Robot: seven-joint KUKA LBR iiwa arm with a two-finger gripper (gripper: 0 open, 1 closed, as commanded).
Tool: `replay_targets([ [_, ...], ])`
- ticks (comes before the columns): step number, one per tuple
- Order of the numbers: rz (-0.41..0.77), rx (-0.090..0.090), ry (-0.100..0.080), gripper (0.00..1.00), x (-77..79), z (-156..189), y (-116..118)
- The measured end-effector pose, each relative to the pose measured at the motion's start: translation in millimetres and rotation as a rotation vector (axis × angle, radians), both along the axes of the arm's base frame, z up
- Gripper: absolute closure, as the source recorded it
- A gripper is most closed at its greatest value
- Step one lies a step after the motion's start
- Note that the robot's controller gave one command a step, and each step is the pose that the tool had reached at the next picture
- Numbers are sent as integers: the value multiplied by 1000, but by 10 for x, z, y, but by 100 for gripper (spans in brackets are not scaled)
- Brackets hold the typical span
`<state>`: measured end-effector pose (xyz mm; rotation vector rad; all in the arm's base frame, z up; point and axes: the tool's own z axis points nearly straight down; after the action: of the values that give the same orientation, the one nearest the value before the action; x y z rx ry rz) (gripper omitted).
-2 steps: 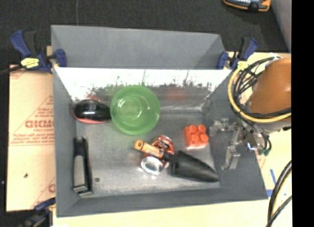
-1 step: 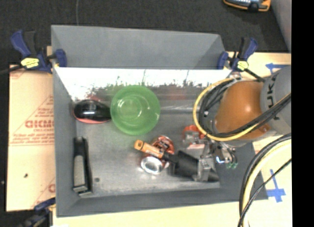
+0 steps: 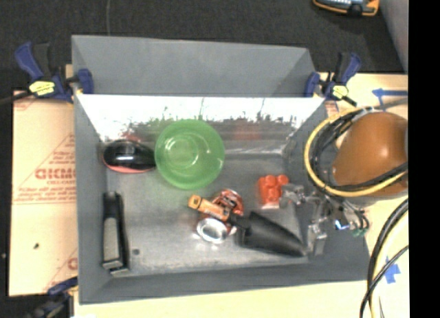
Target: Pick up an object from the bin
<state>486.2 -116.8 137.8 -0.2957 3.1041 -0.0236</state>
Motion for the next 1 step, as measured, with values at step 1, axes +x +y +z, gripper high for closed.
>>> replay_targets([
  [1, 114, 12, 15, 0, 331, -684, 725],
])
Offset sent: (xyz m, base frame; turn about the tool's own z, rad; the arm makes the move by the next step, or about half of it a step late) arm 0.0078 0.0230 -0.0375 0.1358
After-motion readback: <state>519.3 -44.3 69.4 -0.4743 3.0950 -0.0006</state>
